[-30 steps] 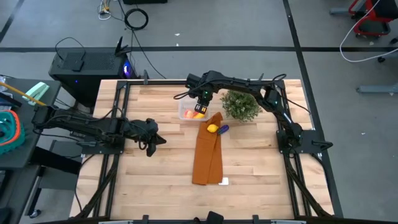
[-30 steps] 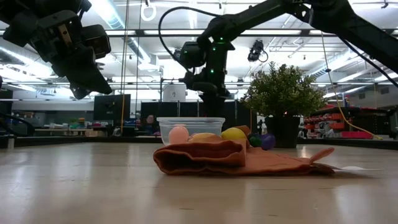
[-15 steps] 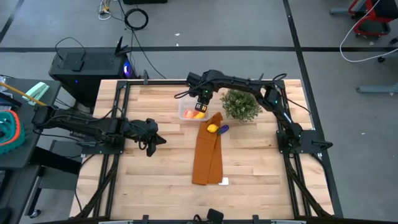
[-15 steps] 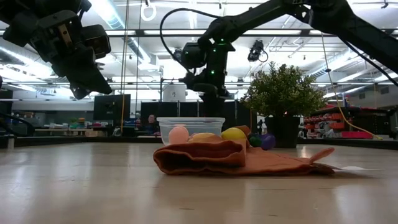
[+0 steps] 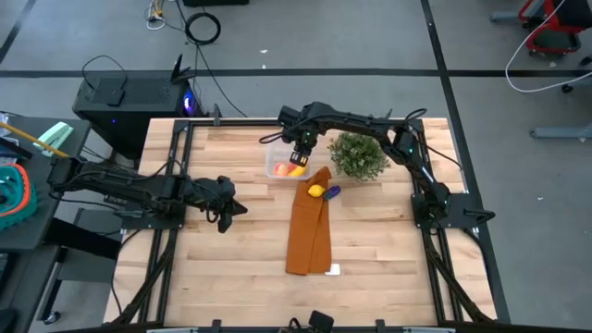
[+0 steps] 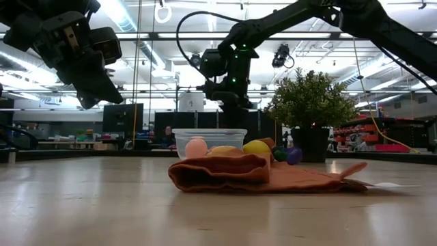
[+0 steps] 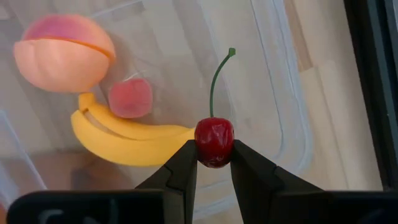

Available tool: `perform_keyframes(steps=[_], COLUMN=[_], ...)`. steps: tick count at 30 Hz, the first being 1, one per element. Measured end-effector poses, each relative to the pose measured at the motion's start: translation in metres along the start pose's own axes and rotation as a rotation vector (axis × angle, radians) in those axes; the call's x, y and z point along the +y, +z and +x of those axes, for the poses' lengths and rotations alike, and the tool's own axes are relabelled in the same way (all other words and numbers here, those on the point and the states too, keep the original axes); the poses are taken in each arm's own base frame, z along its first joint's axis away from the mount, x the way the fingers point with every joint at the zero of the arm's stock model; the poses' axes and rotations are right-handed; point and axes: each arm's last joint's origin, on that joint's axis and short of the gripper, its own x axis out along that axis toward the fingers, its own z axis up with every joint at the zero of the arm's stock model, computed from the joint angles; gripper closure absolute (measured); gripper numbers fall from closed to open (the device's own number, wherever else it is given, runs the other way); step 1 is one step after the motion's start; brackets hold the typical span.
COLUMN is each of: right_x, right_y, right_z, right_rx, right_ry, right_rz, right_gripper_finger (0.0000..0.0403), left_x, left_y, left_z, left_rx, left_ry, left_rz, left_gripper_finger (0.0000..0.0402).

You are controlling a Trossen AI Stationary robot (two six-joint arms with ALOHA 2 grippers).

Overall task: Pick and placing Produce into tupperware
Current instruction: Put the red cherry into the transparent bin

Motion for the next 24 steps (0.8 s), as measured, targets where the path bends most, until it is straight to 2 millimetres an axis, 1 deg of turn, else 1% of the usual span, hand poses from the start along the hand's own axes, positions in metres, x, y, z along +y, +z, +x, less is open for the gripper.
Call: perform_keyframes(steps=[7,16,24], right_x=[0.0011,0.0004,-0.0004], right_y=[-0.0047,-0.0032,-0.0006], right_z=[0.0083,0.0098,0.0098], right_rx=[0.039,0.019,-0.008], right_ry=[0.017,0.04,0.043], right_rz=[-0.002,0.016,0.023], right_gripper_finger=[0.0309,0.0309,0.0309], left_x=[0.0,0.0,0.0], left_y=[0.0,-0.0001,0.0], left_z=[0.0,0.0,0.0], left_rx=[0.0,0.001,0.0], left_ry=[0.0,0.0,0.0], left_rz=[0.0,0.0,0.0], left_gripper_finger=[0.0392,0.0378,0.0393])
